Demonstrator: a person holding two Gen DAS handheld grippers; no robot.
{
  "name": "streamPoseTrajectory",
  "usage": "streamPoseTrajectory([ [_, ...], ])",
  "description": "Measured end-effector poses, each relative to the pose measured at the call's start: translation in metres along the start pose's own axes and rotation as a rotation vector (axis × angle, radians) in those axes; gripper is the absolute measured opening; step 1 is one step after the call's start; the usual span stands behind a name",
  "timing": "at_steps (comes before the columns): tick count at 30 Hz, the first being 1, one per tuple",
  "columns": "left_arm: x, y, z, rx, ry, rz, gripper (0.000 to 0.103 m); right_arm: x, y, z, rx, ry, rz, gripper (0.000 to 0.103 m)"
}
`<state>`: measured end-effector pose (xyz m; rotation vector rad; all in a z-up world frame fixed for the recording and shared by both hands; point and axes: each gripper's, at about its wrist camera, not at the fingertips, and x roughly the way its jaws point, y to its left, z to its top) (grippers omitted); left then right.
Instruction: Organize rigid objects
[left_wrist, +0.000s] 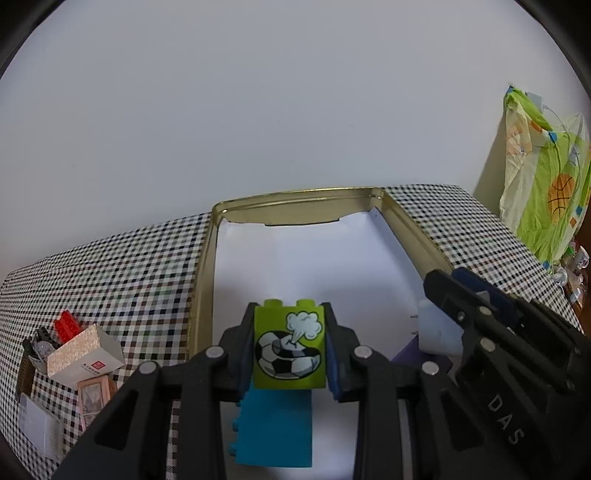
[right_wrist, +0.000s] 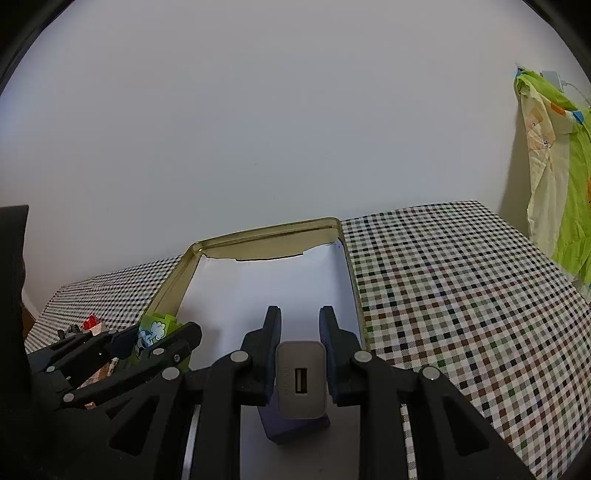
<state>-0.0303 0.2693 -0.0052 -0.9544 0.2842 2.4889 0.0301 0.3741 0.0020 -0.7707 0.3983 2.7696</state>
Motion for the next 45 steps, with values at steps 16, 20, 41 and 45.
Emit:
streamPoseTrajectory([
  [16,-0.032,0.018,-0.005,-0.032,-0.155,0.045,0.102,-0.038,-0.006,0.000,0.034,-0.218,-0.011,0.070],
  [20,-0.034,0.030,-0.007,-0.065,-0.171,0.060,0.102,-0.039,-0.005,-0.002,0.023,-0.229,-0.015,0.071],
  [41,-0.050,0.073,-0.025,-0.105,-0.268,0.209,0.102,-0.057,-0.001,-0.013,-0.012,-0.399,-0.130,0.079],
  [45,-0.052,0.075,-0.028,-0.096,-0.278,0.227,0.102,-0.062,-0.004,-0.014,0.014,-0.430,-0.155,0.079],
])
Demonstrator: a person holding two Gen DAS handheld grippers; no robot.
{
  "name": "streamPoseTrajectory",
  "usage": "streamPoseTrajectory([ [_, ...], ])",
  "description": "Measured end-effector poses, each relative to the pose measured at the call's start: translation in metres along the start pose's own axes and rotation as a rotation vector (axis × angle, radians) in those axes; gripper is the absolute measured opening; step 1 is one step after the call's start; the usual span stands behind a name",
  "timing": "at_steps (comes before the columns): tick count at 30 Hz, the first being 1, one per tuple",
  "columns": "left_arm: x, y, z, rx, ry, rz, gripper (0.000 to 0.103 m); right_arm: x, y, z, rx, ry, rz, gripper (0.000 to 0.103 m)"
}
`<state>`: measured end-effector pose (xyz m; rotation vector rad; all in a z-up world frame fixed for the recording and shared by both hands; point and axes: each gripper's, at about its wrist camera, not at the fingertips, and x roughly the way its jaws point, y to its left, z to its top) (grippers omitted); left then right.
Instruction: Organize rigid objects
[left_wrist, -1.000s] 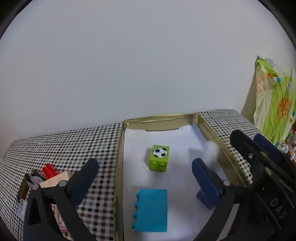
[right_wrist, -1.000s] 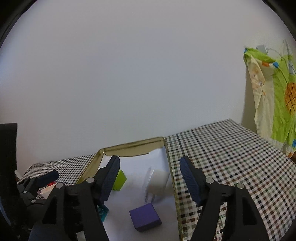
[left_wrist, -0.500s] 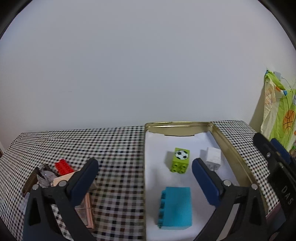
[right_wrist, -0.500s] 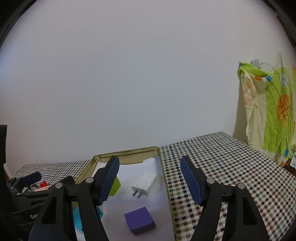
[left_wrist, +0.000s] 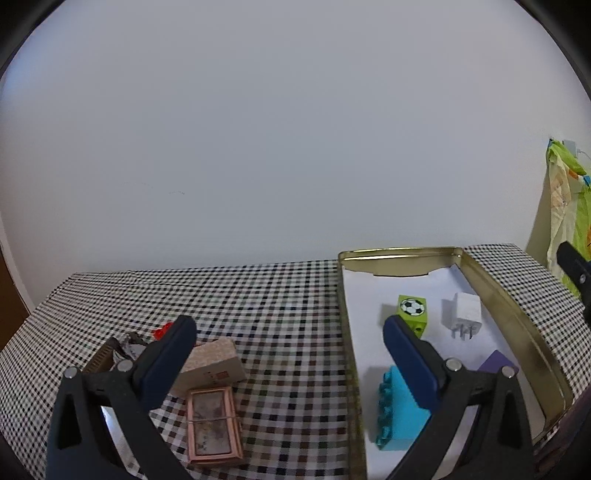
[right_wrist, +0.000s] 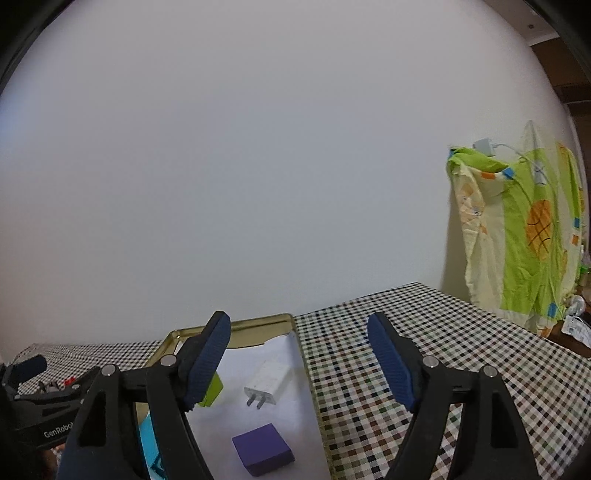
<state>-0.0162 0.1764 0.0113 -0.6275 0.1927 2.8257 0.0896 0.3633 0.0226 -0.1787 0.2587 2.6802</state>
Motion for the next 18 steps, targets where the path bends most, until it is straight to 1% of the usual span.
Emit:
streamPoseTrajectory([
  [5,-0.003,0.004,-0.005,0.028,-0.016,0.013,0.102,-0.008,0.003,-0.002,0.016,0.008,-0.004,0.079],
  [10,-0.003,0.009,-0.008,0.033,-0.015,0.014,0.102,-0.016,0.010,-0.005,0.000,0.010,0.000,0.079],
  [12,-0.006,0.015,-0.009,0.035,-0.013,0.014,0.102,-0.021,0.011,-0.006,0.006,0.011,0.007,0.079],
  [18,-0.005,0.017,-0.014,0.050,0.002,0.011,0.102,-0.032,0.011,-0.008,0.034,0.020,0.017,0.079],
])
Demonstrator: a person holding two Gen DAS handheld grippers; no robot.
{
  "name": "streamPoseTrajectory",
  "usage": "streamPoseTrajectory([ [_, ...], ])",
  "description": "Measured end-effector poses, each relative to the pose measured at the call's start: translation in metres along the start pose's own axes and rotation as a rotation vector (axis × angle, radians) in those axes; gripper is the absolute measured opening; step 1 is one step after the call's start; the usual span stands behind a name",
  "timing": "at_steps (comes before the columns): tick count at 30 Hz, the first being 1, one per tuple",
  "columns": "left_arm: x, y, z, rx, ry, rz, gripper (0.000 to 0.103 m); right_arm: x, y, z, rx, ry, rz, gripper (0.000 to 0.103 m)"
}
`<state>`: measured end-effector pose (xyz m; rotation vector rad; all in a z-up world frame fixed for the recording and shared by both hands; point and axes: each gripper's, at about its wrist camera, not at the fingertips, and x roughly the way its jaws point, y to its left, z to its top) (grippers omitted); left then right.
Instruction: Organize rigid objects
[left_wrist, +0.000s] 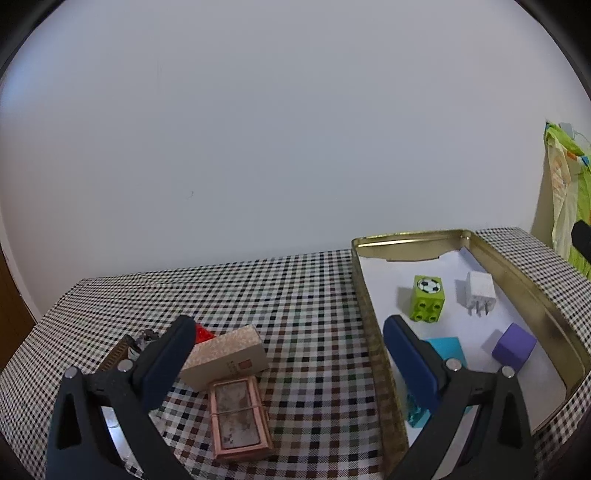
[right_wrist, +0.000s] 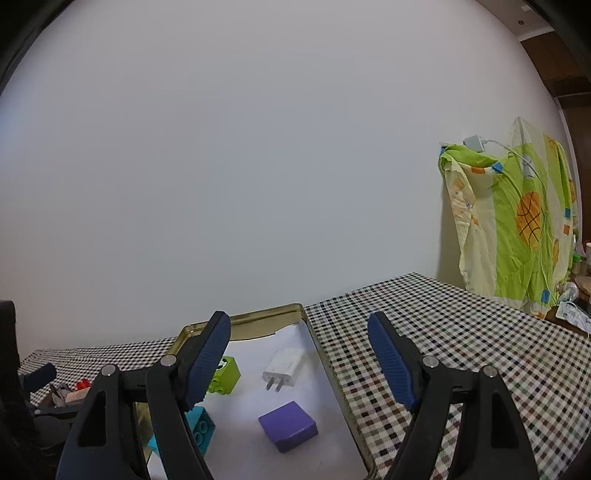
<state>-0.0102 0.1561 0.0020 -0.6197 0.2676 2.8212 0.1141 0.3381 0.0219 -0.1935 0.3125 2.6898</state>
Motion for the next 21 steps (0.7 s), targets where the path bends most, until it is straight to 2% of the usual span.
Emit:
streamPoseTrajectory([
  [21,-0.009,0.031,-0.011,-0.046,0.018,-0.026,0.102,-0.022,0.022,-0.012,-0.018,0.004,0.019,0.079],
])
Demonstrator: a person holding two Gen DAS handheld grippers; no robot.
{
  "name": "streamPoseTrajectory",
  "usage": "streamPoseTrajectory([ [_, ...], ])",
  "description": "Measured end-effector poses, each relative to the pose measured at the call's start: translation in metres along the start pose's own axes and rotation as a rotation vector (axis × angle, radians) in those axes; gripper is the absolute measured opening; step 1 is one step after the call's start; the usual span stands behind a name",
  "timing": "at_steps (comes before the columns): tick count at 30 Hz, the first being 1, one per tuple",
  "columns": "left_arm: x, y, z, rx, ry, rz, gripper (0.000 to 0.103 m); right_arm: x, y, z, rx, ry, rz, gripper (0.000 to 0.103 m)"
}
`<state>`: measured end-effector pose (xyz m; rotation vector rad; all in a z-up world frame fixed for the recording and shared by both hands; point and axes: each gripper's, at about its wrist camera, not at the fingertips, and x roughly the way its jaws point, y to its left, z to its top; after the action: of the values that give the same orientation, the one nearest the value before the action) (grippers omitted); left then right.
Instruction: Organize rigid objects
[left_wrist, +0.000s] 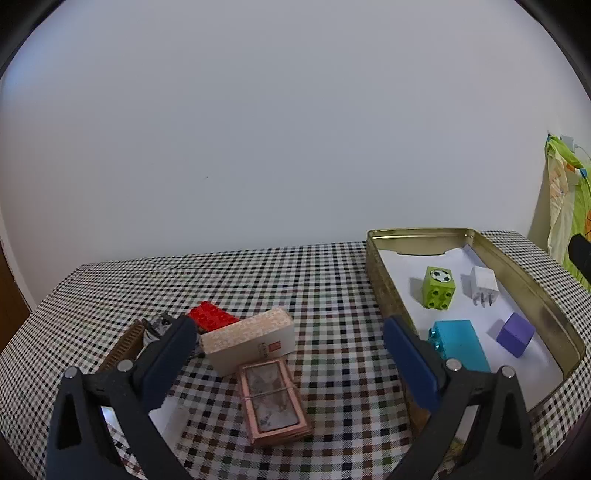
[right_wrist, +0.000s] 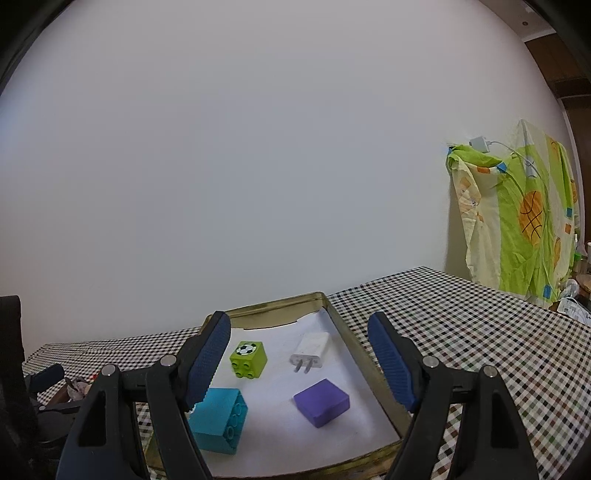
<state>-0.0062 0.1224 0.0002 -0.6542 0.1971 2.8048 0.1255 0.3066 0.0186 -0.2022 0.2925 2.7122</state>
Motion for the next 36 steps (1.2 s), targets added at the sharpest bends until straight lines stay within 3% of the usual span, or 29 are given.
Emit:
streamPoseTrajectory([
  [22,0.007,0.049,-0.010,-0.052,0.051,0.004,0.102,-0.025,0.046,-0.017,-0.061,0.033,0.113,0.079],
  [36,0.026,0.114,-0.030,-0.148,0.235,-0.039,0.102,-0.022,0.098,-0.032,-0.142,0.108,0.215,0.079],
])
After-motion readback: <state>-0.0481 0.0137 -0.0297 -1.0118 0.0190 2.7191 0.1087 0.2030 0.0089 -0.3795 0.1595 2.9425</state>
